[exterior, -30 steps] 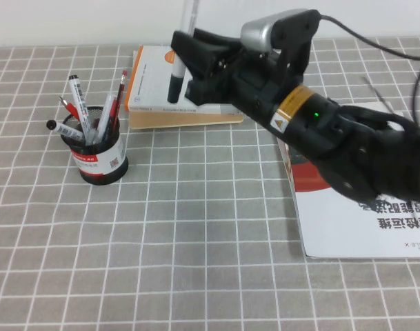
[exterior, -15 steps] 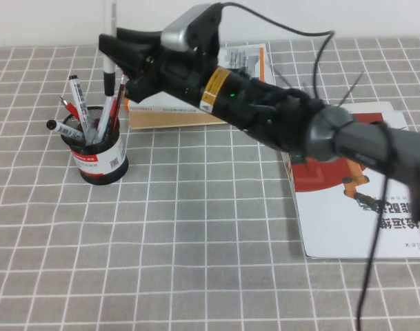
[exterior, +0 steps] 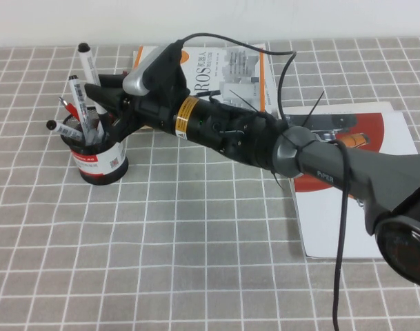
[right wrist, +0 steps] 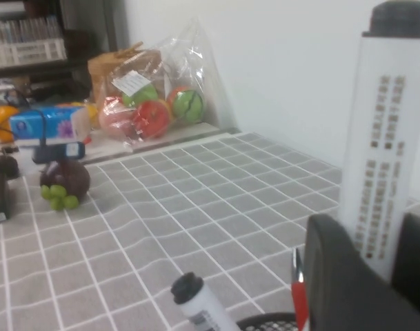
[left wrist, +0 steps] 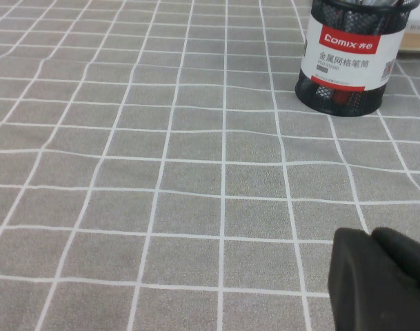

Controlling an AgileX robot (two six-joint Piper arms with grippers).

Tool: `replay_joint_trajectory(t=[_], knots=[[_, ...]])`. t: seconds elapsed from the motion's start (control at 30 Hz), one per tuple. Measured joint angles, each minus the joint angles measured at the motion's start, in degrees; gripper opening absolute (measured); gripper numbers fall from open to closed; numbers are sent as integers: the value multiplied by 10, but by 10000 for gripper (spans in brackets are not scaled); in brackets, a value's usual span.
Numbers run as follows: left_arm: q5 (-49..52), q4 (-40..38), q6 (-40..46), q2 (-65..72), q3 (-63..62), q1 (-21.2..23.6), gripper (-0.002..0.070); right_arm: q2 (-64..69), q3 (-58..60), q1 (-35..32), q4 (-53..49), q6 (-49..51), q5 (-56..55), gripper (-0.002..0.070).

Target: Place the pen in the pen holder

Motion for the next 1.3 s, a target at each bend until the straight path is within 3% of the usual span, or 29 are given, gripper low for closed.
replay_joint_trajectory(t=[0.17, 0.37, 0.63, 0.9, 0.97, 1.03, 1.1, 1.3], knots=[[0, 0, 0, 0, 0, 0, -3, 1, 0, 0, 0, -3, 5, 111], [0, 0, 0, 0, 0, 0, -3, 16, -1, 0, 9, -4, 14, 176], [0, 0, 0, 0, 0, 0, -3, 29, -1, 0, 44, -4, 27, 179], [0, 0, 0, 0, 0, 0, -3, 14, -1, 0, 22, 11, 17, 307], [0, 0, 0, 0, 0, 0, -3, -5, -1, 0, -3, 28, 17, 246], [0, 0, 0, 0, 0, 0, -3, -28, -1, 0, -31, 46, 16, 118], [0, 0, 0, 0, 0, 0, -3, -48, -1, 0, -57, 73, 14, 50], [0, 0, 0, 0, 0, 0, -3, -108, -1, -1, -180, 221, 0, -6]])
